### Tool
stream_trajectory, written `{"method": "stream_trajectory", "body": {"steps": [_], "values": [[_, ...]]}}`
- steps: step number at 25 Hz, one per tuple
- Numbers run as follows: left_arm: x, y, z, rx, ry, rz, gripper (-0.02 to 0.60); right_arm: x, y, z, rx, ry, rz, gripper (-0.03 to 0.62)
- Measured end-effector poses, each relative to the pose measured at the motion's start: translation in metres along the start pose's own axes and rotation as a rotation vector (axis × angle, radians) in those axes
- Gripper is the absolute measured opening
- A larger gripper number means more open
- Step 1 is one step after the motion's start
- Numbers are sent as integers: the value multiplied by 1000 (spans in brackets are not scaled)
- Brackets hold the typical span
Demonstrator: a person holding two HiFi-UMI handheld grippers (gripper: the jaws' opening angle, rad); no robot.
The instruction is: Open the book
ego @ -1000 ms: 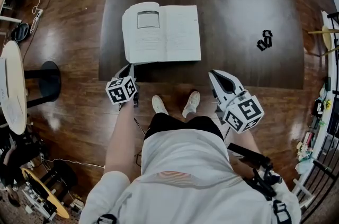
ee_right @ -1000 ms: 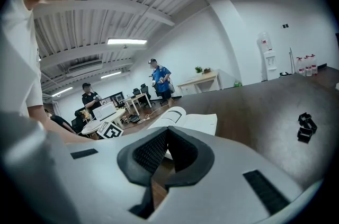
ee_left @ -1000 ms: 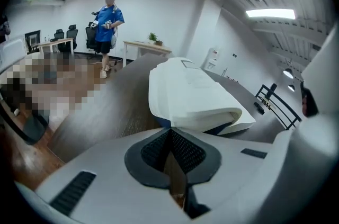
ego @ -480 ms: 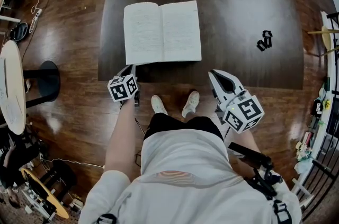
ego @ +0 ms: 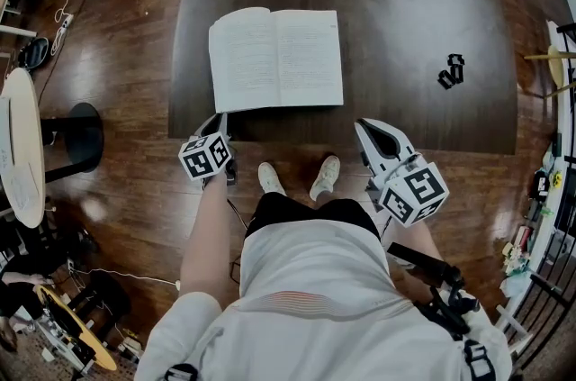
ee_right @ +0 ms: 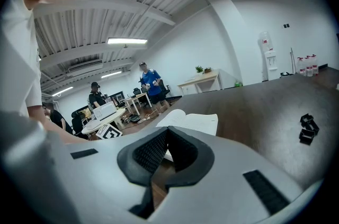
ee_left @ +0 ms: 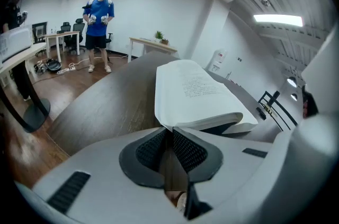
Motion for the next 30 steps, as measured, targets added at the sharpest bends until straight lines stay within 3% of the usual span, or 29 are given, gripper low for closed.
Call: {"method": "stream_trajectory", "body": {"steps": [6,12,15,26,30], "values": [[0,29,-14,85,26,37,46,-2,-3,-3,2,4,-9,0],[-13,67,-50,202,5,-14,46,-8,-11,-7,5,15,-30,0],[-3,83,-74,274,-23,2,44,-14,-14,-10,9,23,-45,0],[149,139,-137,453,-333,356,44,-32,-17,-24,52,57,-62,0],[172,164,-141,494,-460,393,44,-45,-18,-32,81,74,-56,0]]}}
Point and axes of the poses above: the fingertips, and each gripper's own axes: y backward along the fingers, x to its right, z out of its underside, the point moved 4 cm from there along y, backward along the fingers, and after that the axes turned 2 degrees about -x, right-handed, at the moved point
